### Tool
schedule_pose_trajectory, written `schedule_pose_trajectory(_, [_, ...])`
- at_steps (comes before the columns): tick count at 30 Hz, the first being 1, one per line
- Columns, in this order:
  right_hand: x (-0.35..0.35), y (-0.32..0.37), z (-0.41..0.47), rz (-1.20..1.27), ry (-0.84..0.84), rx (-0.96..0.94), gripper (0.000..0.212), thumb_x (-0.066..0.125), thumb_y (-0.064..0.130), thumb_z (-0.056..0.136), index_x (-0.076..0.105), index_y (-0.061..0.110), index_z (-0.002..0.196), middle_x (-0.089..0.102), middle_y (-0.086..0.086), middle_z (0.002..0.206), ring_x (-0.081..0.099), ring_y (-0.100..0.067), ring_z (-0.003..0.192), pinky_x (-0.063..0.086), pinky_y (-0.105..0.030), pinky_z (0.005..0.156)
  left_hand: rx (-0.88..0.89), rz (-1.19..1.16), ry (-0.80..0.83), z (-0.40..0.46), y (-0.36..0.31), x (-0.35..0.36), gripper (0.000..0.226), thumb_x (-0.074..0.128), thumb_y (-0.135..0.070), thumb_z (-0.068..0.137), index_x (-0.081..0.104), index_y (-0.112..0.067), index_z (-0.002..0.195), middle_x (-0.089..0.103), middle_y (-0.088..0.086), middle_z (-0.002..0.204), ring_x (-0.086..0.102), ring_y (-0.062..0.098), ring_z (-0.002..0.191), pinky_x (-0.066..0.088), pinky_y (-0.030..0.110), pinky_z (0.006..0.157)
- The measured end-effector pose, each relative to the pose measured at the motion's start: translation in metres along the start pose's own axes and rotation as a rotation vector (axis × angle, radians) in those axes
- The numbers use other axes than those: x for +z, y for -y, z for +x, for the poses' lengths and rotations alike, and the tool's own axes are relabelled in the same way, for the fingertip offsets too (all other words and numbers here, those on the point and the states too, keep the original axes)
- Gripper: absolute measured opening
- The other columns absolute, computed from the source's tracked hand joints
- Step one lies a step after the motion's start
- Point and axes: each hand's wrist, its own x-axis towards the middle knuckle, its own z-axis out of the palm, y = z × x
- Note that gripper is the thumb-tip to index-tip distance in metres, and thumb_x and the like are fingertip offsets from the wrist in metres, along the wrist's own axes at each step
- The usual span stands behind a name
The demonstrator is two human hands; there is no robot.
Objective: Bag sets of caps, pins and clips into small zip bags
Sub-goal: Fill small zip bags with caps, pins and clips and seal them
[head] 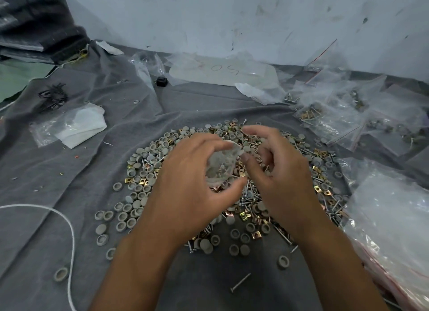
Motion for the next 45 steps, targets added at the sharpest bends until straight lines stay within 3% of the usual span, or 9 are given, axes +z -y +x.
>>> schedule_pose_trajectory(2, [-0.007,-0.003,0.002,0.044,0.028,0.013,0.021,0.062,0.032,0.099,0.062,0.039,0.119,0.041,0.018,0.073,0.042,-0.005,0.068,0.031,-0.014,0.061,0.061,-0.008,0.009,-0.001,-0.003,-0.003,0.046,0.067,-0.055,0.079,0.06,-0.036,0.12,0.053,-0.025,0.118,0.05,-0.007,0.098,0.045,0.024,0.09])
schedule_pose_trajectory(7, [-0.02,-0.005,-0.001,0.196,0.069,0.022,0.011,0.06,0.04,0.099,0.068,0.037,0.105,0.047,0.021,0.071,0.044,-0.005,0.063,0.035,-0.013,0.058,0.037,-0.214,-0.081,0.001,-0.003,-0.008,0.027,0.076,-0.026,0.082,0.068,-0.033,0.106,0.066,-0.023,0.105,0.061,-0.002,0.094,0.043,0.007,0.077])
schedule_pose_trajectory(13, [-0.022,0.004,-0.004,0.376,0.043,0.06,0.017,0.061,0.044,0.096,0.071,0.031,0.098,0.046,0.009,0.064,0.04,-0.005,0.056,0.035,-0.018,0.053,-0.033,-0.481,-0.047,-0.002,-0.005,-0.005,0.023,0.08,-0.02,0.082,0.071,-0.033,0.099,0.072,-0.014,0.096,0.07,0.005,0.086,0.052,0.012,0.062])
schedule_pose_trajectory(17, [-0.027,0.005,-0.005,0.504,-0.012,0.125,0.015,0.065,0.04,0.097,0.073,0.027,0.097,0.04,0.014,0.061,0.036,-0.003,0.056,0.031,-0.016,0.049,-0.118,-0.833,-0.097,0.001,-0.006,-0.004,0.023,0.083,-0.018,0.08,0.066,-0.027,0.093,0.077,0.001,0.098,0.074,0.021,0.089,0.06,0.033,0.069])
schedule_pose_trajectory(20, [-0.03,0.006,-0.006,0.514,-0.021,0.133,0.012,0.066,0.038,0.095,0.073,0.028,0.095,0.039,0.014,0.061,0.035,-0.002,0.055,0.031,-0.016,0.049,-0.152,-0.957,-0.176,0.004,-0.007,-0.006,0.028,0.086,-0.02,0.074,0.064,-0.023,0.091,0.078,0.006,0.092,0.075,0.02,0.087,0.059,0.029,0.07])
schedule_pose_trajectory(25, [-0.031,0.009,-0.009,0.453,0.029,0.133,0.014,0.063,0.04,0.092,0.07,0.028,0.093,0.041,0.013,0.061,0.038,-0.002,0.053,0.032,-0.013,0.047,-0.166,-0.987,-0.208,0.006,-0.009,-0.005,0.026,0.08,-0.014,0.076,0.062,-0.021,0.093,0.077,0.004,0.089,0.074,0.014,0.084,0.057,0.022,0.07])
schedule_pose_trajectory(33, [-0.021,0.015,-0.013,0.461,0.042,0.114,0.009,0.059,0.033,0.098,0.066,0.028,0.094,0.042,0.014,0.064,0.037,0.0,0.054,0.033,-0.011,0.049,-0.149,-0.909,-0.134,0.005,-0.007,-0.001,0.032,0.084,-0.025,0.075,0.063,-0.027,0.1,0.076,0.007,0.093,0.074,0.025,0.089,0.058,0.032,0.079])
schedule_pose_trajectory(41, [-0.019,0.013,-0.013,0.345,0.015,0.058,0.01,0.062,0.037,0.097,0.069,0.03,0.095,0.043,0.019,0.063,0.04,-0.004,0.057,0.031,-0.012,0.054,-0.157,-0.919,-0.092,0.004,-0.013,-0.003,0.035,0.083,-0.021,0.077,0.059,-0.025,0.102,0.077,0.006,0.093,0.075,0.023,0.085,0.058,0.026,0.07])
schedule_pose_trajectory(45, [-0.018,0.013,-0.013,0.486,-0.014,0.078,0.008,0.062,0.028,0.099,0.068,0.026,0.093,0.045,0.018,0.064,0.04,-0.002,0.055,0.035,-0.013,0.051,-0.2,-0.961,-0.119,0.005,-0.012,-0.002,0.042,0.085,-0.026,0.07,0.059,-0.025,0.103,0.078,0.006,0.092,0.075,0.021,0.086,0.058,0.025,0.071])
